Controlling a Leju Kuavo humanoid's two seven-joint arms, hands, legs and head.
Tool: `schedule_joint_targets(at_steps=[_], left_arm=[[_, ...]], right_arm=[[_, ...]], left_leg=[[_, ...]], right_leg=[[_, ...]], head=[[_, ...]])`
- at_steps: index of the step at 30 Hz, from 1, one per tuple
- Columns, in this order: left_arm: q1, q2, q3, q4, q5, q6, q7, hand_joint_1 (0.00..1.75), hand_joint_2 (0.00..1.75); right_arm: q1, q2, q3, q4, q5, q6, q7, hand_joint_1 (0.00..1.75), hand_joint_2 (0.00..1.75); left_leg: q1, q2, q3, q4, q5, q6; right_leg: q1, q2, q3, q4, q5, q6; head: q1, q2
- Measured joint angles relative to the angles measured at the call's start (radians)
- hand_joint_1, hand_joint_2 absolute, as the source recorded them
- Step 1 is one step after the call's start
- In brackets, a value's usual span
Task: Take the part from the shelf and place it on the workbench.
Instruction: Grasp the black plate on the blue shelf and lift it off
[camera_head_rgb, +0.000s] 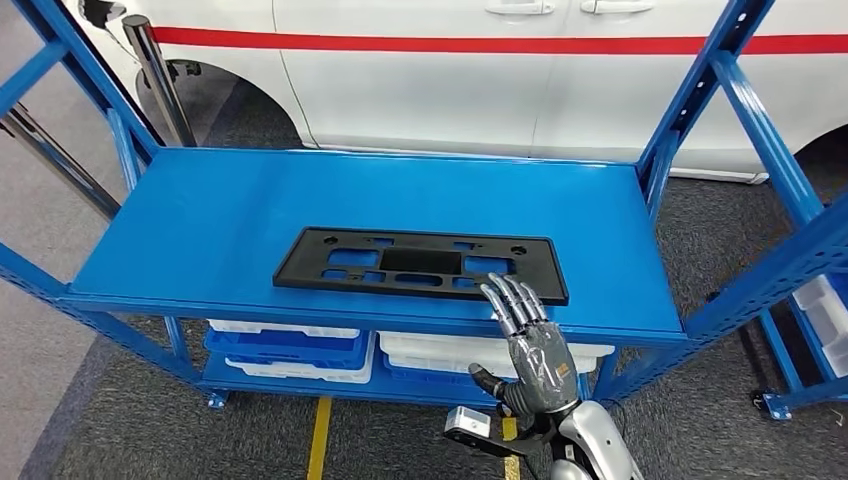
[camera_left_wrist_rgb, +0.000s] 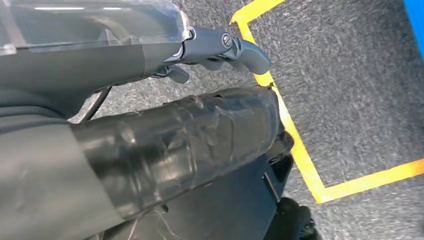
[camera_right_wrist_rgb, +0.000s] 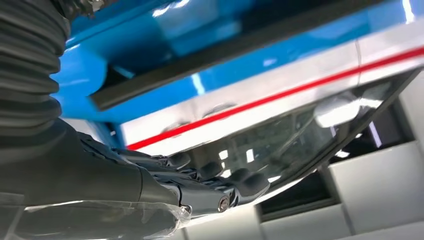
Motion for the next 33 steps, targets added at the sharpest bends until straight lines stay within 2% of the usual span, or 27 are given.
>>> schedule_joint_targets(at_steps=[2,3,4,6,7,8,9,10,11,12,13,16,18,19,21,22,23,24,26,27,28,29,31,33], left_arm=[[0.001,-0.001,-0.001,0.000,-0.004,0.000,0.001,0.00,0.00],[0.001,-0.001,-0.001,0.000,-0.004,0.000,0.002,0.00,0.00],[0.001,-0.002,-0.002,0.000,-0.005,0.000,0.002,0.00,0.00],[-0.003,-0.004,-0.003,0.000,-0.008,0.000,0.002,0.00,0.00],[-0.004,-0.005,-0.003,0.000,-0.009,0.000,0.003,0.00,0.00],[-0.004,-0.005,-0.004,0.000,-0.010,0.000,0.003,0.00,0.00],[-0.004,-0.005,-0.004,0.000,-0.011,0.001,0.003,0.00,0.00],[-0.004,-0.006,-0.004,0.000,-0.012,0.004,0.005,0.00,0.00],[-0.003,-0.006,-0.004,0.000,-0.012,0.010,0.007,0.00,0.00],[-0.004,-0.006,-0.005,0.000,-0.013,0.018,0.010,0.00,0.00],[-0.006,-0.006,-0.005,0.000,-0.015,0.028,0.013,0.00,0.00],[-0.013,-0.009,-0.006,0.000,-0.023,0.059,0.022,0.00,0.00],[-0.015,-0.009,-0.006,0.000,-0.025,0.073,0.026,0.00,0.00],[-0.015,-0.010,-0.006,0.000,-0.027,0.077,0.028,0.00,0.00],[-0.015,-0.010,-0.006,0.000,-0.031,0.085,0.031,0.00,0.00],[-0.014,-0.010,-0.007,0.000,-0.033,0.088,0.033,0.00,0.00],[-0.013,-0.010,-0.007,0.000,-0.034,0.090,0.034,0.00,0.00],[-0.013,-0.010,-0.007,0.000,-0.035,0.090,0.034,0.00,0.00],[-0.013,-0.010,-0.007,0.000,-0.039,0.090,0.034,0.00,0.00],[-0.014,-0.010,-0.007,0.000,-0.040,0.091,0.034,0.00,0.00],[-0.015,-0.010,-0.007,0.000,-0.041,0.091,0.035,0.00,0.00],[-0.016,-0.011,-0.007,0.000,-0.043,0.092,0.035,0.00,0.00],[-0.017,-0.012,-0.008,0.000,-0.045,0.093,0.037,0.00,0.00],[-0.016,-0.012,-0.008,0.000,-0.048,0.094,0.039,0.00,0.00]], right_arm=[[-0.006,-0.003,0.008,0.005,0.007,-0.001,0.002,0.00,1.75],[-0.011,-0.005,0.011,0.007,0.010,-0.001,0.004,0.00,1.75],[-0.015,-0.008,0.015,0.009,0.013,-0.001,0.007,0.00,1.75],[-0.019,-0.012,0.022,0.016,0.017,-0.001,0.012,0.00,1.75],[-0.019,-0.014,0.025,0.019,0.018,-0.001,0.014,0.00,1.75],[-0.019,-0.015,0.027,0.023,0.020,-0.001,0.015,0.00,1.75],[-0.019,-0.016,0.029,0.025,0.021,-0.002,0.016,0.00,1.75],[-0.020,-0.016,0.030,0.027,0.023,-0.002,0.017,0.00,1.75],[-0.021,-0.017,0.031,0.029,0.025,-0.003,0.019,0.00,1.75],[-0.022,-0.018,0.032,0.031,0.026,-0.004,0.020,0.00,1.75],[-0.023,-0.019,0.033,0.032,0.028,-0.006,0.022,0.00,1.75],[-0.024,-0.021,0.036,0.033,0.032,-0.013,0.029,0.00,1.75],[-0.025,-0.021,0.037,0.032,0.033,-0.017,0.033,0.00,1.75],[-0.025,-0.021,0.038,0.031,0.033,-0.018,0.034,0.00,1.75],[-0.025,-0.021,0.041,0.031,0.034,-0.019,0.036,0.00,1.75],[-0.025,-0.022,0.042,0.031,0.035,-0.020,0.036,0.00,1.75],[-0.025,-0.022,0.042,0.031,0.035,-0.020,0.036,0.00,1.75],[-0.025,-0.021,0.043,0.031,0.035,-0.021,0.037,0.00,1.75],[-0.025,-0.021,0.043,0.031,0.036,-0.022,0.037,0.00,1.75],[-0.026,-0.021,0.044,0.031,0.037,-0.022,0.037,0.00,1.75],[-0.027,-0.021,0.044,0.031,0.039,-0.023,0.037,0.00,1.75],[-0.028,-0.021,0.045,0.031,0.041,-0.023,0.038,0.00,1.75],[-0.032,-0.021,0.047,0.031,0.049,-0.024,0.042,0.00,1.75],[-0.041,-0.021,0.049,0.033,0.059,-0.023,0.051,0.00,1.75]], left_leg=[[0.008,0.001,0.021,-0.026,-0.001,0.001],[0.012,0.002,0.034,-0.040,-0.001,0.002],[0.015,0.003,0.046,-0.048,-0.003,0.004],[0.015,0.002,0.061,-0.051,-0.015,0.006],[0.016,0.002,0.069,-0.049,-0.024,0.004],[0.018,0.001,0.078,-0.046,-0.033,0.001],[0.020,0.000,0.089,-0.041,-0.044,-0.003],[0.024,-0.001,0.099,-0.033,-0.057,-0.009],[0.025,-0.002,0.107,-0.026,-0.070,-0.016],[0.026,-0.003,0.110,-0.017,-0.082,-0.024],[0.025,-0.003,0.111,-0.011,-0.091,-0.031],[0.025,-0.002,0.111,-0.007,-0.102,-0.042],[0.027,-0.001,0.097,0.028,-0.126,-0.050],[0.028,-0.001,0.072,0.077,-0.151,-0.054],[0.029,-0.001,-0.007,0.217,-0.202,-0.060],[0.029,-0.001,-0.043,0.271,-0.212,-0.061],[0.029,-0.001,-0.064,0.290,-0.200,-0.060],[0.029,-0.001,-0.065,0.268,-0.167,-0.057],[0.028,-0.001,-0.024,0.144,-0.078,-0.048],[0.026,-0.002,-0.001,0.083,-0.049,-0.043],[0.023,-0.002,0.014,0.042,-0.037,-0.040],[0.021,-0.003,0.020,0.024,-0.037,-0.037],[0.020,-0.004,0.023,0.011,-0.037,-0.030],[0.024,-0.003,0.031,-0.004,-0.029,-0.018]], right_leg=[[0.001,-0.003,0.004,0.006,-0.009,0.008],[0.001,-0.003,-0.008,0.035,-0.022,0.013],[-0.001,-0.003,-0.036,0.086,-0.040,0.017],[-0.007,-0.003,-0.120,0.213,-0.072,0.028],[-0.012,-0.003,-0.155,0.252,-0.069,0.033],[-0.016,-0.004,-0.174,0.257,-0.045,0.038],[-0.021,-0.005,-0.175,0.226,-0.004,0.043],[-0.025,-0.006,-0.161,0.167,0.044,0.047],[-0.026,-0.007,-0.143,0.115,0.078,0.048],[-0.025,-0.007,-0.126,0.072,0.094,0.045],[-0.023,-0.007,-0.116,0.050,0.094,0.040],[-0.019,-0.002,-0.111,0.044,0.076,0.019],[-0.023,-0.003,-0.104,0.041,0.070,0.008],[-0.024,-0.004,-0.100,0.039,0.068,0.004],[-0.023,-0.006,-0.096,0.039,0.063,-0.003],[-0.021,-0.006,-0.094,0.039,0.061,-0.005],[-0.021,-0.004,-0.092,0.039,0.058,-0.005],[-0.020,-0.003,-0.087,0.039,0.056,-0.004],[-0.019,0.000,-0.076,0.038,0.049,0.000],[-0.018,0.001,-0.072,0.038,0.046,0.003],[-0.017,0.001,-0.071,0.037,0.045,0.008],[-0.016,0.001,-0.072,0.036,0.045,0.014],[-0.015,0.000,-0.071,0.030,0.048,0.026],[-0.015,-0.002,-0.078,0.049,0.032,0.035]], head=[[0.001,0.000],[0.001,0.000],[0.002,0.000],[0.003,0.000],[0.003,0.000],[0.003,0.000],[0.003,0.000],[0.003,0.000],[0.004,0.000],[0.005,0.000],[0.006,0.000],[0.006,0.000],[0.006,0.000],[0.005,0.000],[0.004,0.000],[0.004,0.000],[0.004,0.000],[0.004,0.000],[0.005,0.000],[0.005,0.000],[0.005,0.000],[0.005,0.000],[0.005,0.000],[0.005,0.000]])
